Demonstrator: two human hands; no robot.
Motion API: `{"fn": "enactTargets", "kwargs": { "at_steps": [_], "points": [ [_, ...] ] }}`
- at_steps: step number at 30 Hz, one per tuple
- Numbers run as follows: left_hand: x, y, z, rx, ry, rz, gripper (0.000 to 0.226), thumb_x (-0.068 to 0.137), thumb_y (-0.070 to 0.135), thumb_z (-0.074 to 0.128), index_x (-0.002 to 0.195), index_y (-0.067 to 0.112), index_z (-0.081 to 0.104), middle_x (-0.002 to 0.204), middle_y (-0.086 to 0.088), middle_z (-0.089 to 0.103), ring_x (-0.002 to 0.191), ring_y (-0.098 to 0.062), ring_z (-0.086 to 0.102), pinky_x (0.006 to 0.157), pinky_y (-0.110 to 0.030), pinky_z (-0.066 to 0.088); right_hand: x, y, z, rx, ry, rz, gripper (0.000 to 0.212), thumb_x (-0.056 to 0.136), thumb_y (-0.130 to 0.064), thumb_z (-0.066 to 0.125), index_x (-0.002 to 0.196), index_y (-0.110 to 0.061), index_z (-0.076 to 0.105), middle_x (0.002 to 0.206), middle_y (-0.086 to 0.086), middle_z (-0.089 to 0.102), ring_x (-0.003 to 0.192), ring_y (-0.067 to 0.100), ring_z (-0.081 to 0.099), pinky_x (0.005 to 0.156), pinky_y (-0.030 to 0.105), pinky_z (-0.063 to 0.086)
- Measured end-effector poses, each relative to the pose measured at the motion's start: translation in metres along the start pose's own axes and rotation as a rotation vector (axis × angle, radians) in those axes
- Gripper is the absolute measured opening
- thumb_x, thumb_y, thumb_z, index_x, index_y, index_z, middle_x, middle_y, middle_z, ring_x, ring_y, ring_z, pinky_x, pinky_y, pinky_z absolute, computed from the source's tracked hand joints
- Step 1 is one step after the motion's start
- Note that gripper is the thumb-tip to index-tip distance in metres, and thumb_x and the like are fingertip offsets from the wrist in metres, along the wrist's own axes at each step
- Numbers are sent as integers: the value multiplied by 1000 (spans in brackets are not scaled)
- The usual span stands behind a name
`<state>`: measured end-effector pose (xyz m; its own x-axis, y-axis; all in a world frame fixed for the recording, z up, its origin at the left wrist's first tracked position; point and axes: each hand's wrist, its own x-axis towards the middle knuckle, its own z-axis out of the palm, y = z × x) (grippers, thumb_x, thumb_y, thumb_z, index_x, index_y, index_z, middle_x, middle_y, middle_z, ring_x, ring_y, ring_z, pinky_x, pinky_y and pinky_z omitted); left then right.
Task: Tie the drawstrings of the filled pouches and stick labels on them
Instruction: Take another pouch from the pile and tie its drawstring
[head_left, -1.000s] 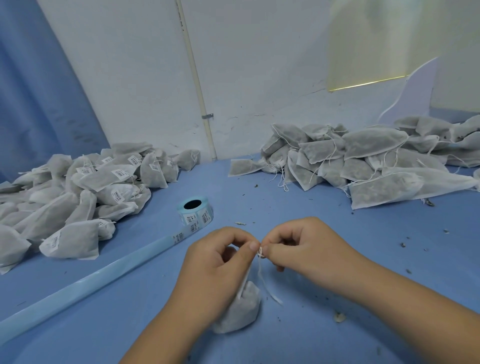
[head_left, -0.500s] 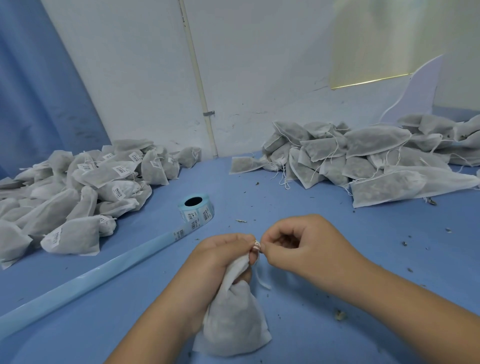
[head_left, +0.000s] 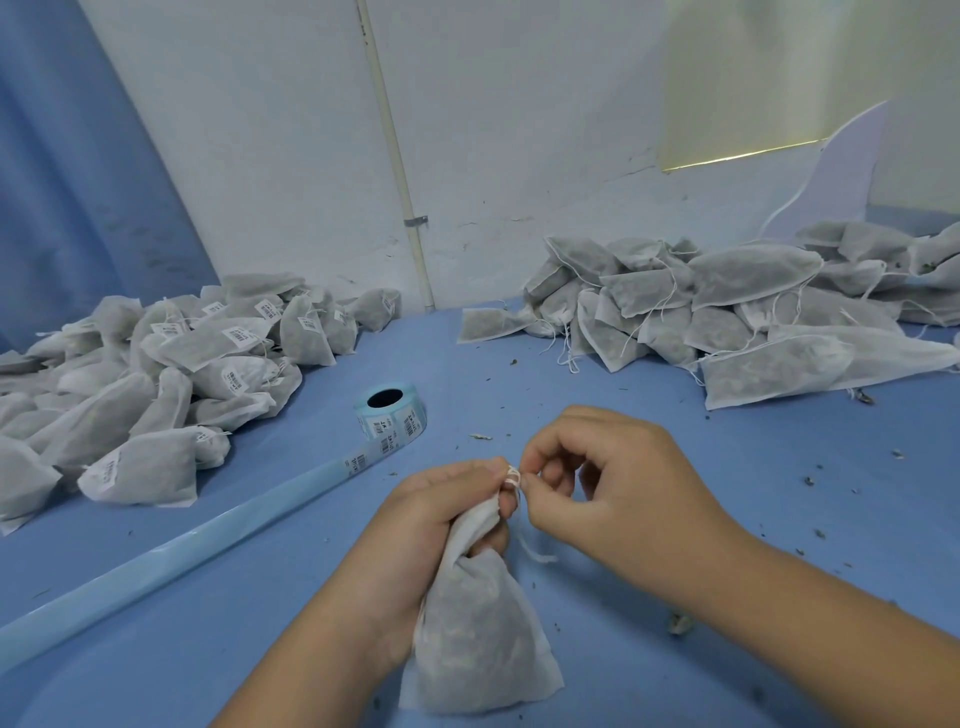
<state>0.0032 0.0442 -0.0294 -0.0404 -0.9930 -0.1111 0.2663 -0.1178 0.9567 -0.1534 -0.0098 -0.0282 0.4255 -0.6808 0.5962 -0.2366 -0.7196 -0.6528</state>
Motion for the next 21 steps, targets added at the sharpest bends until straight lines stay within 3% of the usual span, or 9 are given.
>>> {"fn": "enactTargets", "kwargs": {
  "at_steps": [7, 13, 15, 19, 21],
  "points": [
    [0, -2, 0, 71, 97, 68, 23, 75, 31, 73, 64, 14, 62, 54, -2, 39, 46, -12, 32, 46, -25, 29, -1, -1, 0, -7, 8, -26, 9, 72, -25, 67, 72, -24, 76, 64, -12, 63, 64, 6, 58, 57, 7, 36],
    [-2, -3, 1, 270, 185, 173, 23, 67, 40, 77, 65, 18, 70, 57, 0, 50, 54, -14, 41, 56, -26, 37, -2, 1, 0, -93, -6, 30, 14, 76, -17, 69, 65, -24, 73, 62, -10, 63, 65, 9, 58, 56, 13, 40],
    [-2, -2, 0, 321, 178, 182, 21, 63, 37, 85, 68, 20, 74, 63, 2, 62, 57, -11, 50, 61, -24, 44, 0, 1, -1, -106, -32, 60, 14, 75, -15, 67, 63, -22, 70, 60, -9, 62, 62, 6, 56, 54, 14, 39],
    [-3, 3, -3, 410, 120, 159, 11, 64, 32, 79, 69, 22, 76, 71, 2, 66, 64, -11, 55, 67, -24, 45, 6, 1, -10, 102, -108, 215, 14, 73, -10, 66, 60, -13, 63, 51, -8, 54, 47, 2, 43, 47, 13, 33],
    [-4, 5, -6, 456, 126, 160, 16, 62, 30, 89, 66, 23, 74, 68, 1, 63, 64, -14, 52, 63, -24, 43, 10, 3, -18, 240, -115, 308, 17, 69, -12, 69, 58, -6, 57, 50, -5, 49, 49, 7, 41, 47, 16, 33]
  ]
}}
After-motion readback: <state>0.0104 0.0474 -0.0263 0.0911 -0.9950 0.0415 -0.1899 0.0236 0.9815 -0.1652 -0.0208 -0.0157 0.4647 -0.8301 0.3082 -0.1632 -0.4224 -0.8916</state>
